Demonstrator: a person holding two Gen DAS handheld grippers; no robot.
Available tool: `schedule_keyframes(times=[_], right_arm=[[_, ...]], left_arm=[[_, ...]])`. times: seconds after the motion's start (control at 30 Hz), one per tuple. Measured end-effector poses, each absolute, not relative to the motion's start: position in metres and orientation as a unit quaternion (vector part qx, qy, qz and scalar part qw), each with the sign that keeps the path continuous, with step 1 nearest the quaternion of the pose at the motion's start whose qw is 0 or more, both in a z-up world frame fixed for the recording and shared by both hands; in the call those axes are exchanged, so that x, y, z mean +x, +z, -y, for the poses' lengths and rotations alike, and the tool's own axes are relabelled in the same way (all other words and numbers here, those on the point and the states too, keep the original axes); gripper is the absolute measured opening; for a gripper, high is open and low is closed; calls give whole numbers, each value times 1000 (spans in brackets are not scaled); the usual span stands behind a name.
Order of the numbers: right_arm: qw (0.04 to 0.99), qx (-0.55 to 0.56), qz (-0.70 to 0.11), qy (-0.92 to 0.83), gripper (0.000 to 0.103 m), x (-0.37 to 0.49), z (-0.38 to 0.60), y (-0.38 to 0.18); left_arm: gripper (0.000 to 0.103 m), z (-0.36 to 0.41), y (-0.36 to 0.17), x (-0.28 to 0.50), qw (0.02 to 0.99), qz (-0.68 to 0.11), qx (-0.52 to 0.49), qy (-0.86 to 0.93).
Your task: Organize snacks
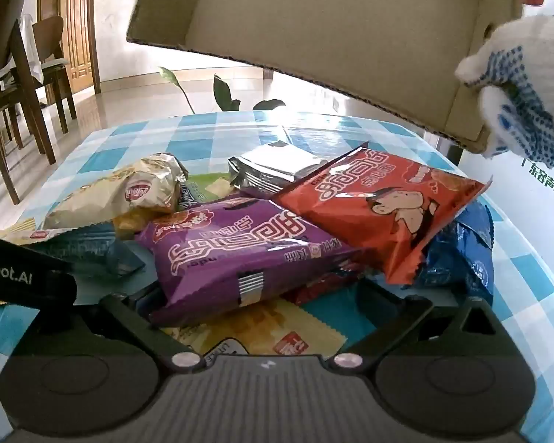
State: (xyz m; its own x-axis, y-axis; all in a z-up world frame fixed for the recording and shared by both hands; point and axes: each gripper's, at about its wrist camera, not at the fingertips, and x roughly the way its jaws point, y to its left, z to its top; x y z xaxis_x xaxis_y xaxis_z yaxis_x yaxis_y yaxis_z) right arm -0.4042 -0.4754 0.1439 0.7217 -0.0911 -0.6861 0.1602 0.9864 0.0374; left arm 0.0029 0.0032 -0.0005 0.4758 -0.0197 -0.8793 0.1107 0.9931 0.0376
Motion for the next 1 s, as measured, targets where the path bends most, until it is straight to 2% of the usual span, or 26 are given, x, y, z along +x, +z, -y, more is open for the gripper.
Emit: schedule_keyframes(times=[1.0], right_arm=[[926, 44, -368, -69, 103, -404, 474, 145]], left_arm=[[102, 3, -2, 2, 859, -509, 46, -27]])
